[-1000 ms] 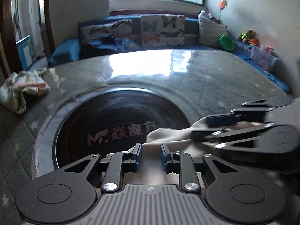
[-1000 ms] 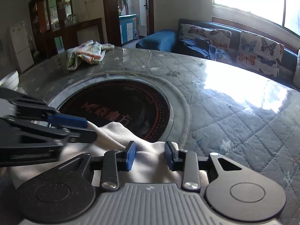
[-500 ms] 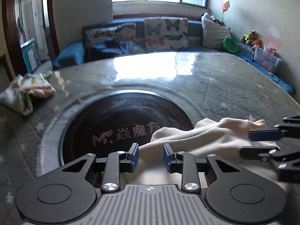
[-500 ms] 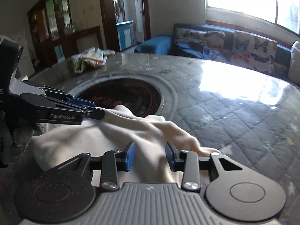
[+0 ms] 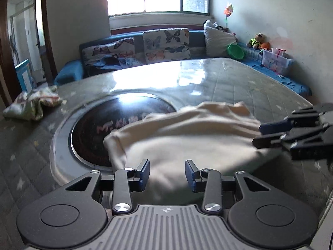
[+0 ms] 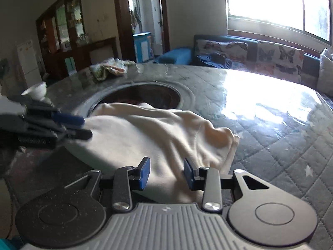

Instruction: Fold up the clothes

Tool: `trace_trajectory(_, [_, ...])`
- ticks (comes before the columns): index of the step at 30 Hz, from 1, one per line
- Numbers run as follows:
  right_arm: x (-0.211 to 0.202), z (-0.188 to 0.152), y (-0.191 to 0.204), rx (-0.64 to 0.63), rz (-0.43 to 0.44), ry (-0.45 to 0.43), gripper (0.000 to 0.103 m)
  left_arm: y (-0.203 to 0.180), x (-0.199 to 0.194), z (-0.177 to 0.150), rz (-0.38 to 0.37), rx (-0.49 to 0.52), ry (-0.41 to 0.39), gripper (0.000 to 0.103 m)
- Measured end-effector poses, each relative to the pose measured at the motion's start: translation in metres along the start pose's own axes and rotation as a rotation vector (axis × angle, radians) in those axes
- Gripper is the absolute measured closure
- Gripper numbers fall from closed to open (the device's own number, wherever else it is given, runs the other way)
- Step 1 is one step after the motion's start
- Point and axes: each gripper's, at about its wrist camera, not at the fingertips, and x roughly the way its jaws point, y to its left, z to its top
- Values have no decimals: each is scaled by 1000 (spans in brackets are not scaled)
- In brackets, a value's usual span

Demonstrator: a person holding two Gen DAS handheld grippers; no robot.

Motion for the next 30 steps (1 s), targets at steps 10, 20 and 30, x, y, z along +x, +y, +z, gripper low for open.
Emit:
trace_trajectory(10, [-4, 11, 6, -41, 20, -16, 68, 5, -3, -17, -14, -40, 17, 62])
trace_trajectory(20, [58, 26, 20, -75, 32, 25, 67, 7, -8, -24, -40, -54, 11, 58])
trace_trajectory(30, [32, 35, 15, -95, 12, -21, 63, 7, -16, 3, -106, -94, -53, 57])
